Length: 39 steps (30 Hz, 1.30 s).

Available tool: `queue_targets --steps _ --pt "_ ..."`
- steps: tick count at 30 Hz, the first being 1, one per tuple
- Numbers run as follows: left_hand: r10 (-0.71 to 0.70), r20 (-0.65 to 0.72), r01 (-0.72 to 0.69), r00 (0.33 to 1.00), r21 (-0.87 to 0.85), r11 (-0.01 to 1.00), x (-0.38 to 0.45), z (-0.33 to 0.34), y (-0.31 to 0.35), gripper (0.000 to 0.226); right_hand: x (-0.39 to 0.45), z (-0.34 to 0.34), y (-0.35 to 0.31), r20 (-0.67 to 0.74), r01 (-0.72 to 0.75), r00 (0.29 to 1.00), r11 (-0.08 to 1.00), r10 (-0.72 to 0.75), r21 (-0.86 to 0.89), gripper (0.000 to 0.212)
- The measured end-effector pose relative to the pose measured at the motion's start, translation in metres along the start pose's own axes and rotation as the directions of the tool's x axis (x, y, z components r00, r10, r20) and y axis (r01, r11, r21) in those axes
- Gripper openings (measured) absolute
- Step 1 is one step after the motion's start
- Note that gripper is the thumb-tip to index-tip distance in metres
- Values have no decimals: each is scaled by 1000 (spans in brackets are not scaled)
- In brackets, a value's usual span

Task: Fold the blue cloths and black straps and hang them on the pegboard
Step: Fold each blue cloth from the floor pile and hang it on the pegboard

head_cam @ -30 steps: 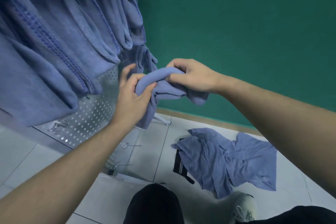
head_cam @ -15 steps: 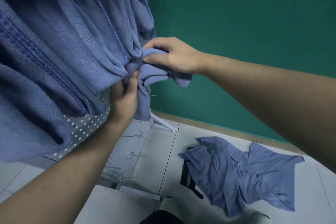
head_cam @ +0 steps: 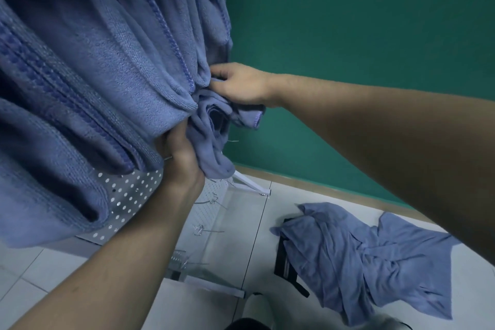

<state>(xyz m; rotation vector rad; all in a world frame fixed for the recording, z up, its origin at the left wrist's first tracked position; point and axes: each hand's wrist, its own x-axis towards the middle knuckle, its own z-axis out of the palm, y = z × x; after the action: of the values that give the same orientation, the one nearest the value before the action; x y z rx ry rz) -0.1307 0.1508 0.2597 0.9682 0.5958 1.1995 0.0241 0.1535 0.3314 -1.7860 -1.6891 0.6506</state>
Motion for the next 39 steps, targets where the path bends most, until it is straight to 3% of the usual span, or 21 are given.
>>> queue_targets --steps 5,9,11,15,17,20,24,27,29,31,33,35,39 --pt "31 -176 -36 984 -24 999 -6 7 1 9 3 12 3 16 -65 998 997 66 -46 30" --pt "127 -237 -79 963 203 976 -3 -7 -6 55 -1 23 13 -48 -48 998 999 47 -26 28" --pt "185 -232 -108 955 309 945 -2 -13 -14 61 -8 29 18 -77 -12 997 999 8 -51 35" --pt "371 -211 -236 904 477 847 -5 -14 -22 12 -25 43 20 -122 42 992 999 -41 4 44" --pt "411 -183 -260 893 536 803 -8 -15 -30 19 -31 48 21 -59 5 998 1000 -5 -3 47" --pt "339 -134 -234 931 492 839 -11 -14 -35 33 -34 55 26 55 -60 996 990 67 -130 39" --pt "330 -151 -221 932 485 846 -1 -15 -30 40 -30 59 30 -22 20 999 983 -25 -185 49" --pt "398 -151 -256 905 554 793 11 -20 -33 41 -29 60 29 -166 104 980 994 -107 -25 57" --pt "415 -123 -280 901 564 777 12 -21 -37 38 -32 58 25 -132 27 991 979 0 203 52" --pt "436 -113 -293 893 589 753 11 -21 -40 34 -30 58 22 -45 -56 996 952 73 301 54" --pt "466 -89 -312 880 631 710 10 -21 -41 37 -25 58 20 23 -102 995 951 100 292 62" --pt "470 -38 -329 882 665 671 8 -23 -45 40 -24 60 14 72 -98 994 958 81 270 51" --pt "286 -46 -163 957 731 663 0 -31 -58 57 -28 73 17 -22 -79 996 983 84 167 33"
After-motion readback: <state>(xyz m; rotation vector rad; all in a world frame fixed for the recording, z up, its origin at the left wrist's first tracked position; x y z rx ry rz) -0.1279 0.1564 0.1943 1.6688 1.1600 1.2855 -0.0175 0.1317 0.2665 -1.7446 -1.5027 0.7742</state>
